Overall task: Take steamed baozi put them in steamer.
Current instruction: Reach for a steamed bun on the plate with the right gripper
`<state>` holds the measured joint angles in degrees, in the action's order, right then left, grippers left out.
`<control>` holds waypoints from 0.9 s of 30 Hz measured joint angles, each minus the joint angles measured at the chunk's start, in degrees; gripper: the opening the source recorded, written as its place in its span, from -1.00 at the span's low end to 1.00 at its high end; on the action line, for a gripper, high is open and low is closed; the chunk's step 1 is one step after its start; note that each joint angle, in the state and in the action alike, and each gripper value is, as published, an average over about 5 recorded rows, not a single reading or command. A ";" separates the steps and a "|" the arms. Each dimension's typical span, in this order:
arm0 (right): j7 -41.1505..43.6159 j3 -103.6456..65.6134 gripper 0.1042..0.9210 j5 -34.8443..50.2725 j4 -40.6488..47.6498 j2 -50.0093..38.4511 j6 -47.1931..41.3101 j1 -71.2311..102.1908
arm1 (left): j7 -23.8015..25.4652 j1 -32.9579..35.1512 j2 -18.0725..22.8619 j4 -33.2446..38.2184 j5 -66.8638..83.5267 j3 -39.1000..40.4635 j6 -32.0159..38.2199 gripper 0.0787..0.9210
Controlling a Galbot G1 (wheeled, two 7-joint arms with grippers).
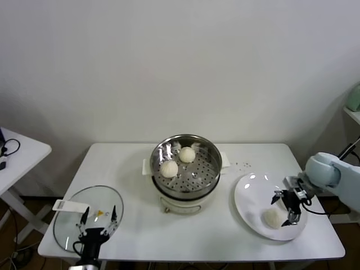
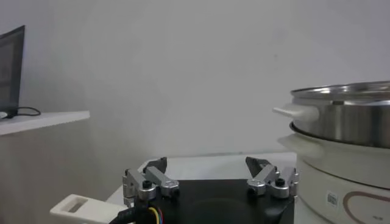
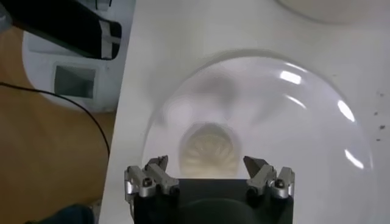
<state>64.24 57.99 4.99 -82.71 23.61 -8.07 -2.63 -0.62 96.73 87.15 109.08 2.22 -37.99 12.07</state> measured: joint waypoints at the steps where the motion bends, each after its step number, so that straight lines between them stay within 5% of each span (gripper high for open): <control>1: -0.09 -0.48 0.76 -0.40 0.24 0.06 0.10 0.65 | -0.05 -0.01 0.00 -0.04 -0.02 0.02 0.00 0.77; 27: -1.21 -5.74 0.76 -4.31 4.22 3.51 1.14 6.97 | -0.21 -0.98 0.07 -1.30 -0.11 0.09 -0.24 0.77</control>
<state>63.04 52.25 0.69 -78.49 27.12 -6.93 4.34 -0.83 95.75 87.22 107.79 2.11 -37.90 11.83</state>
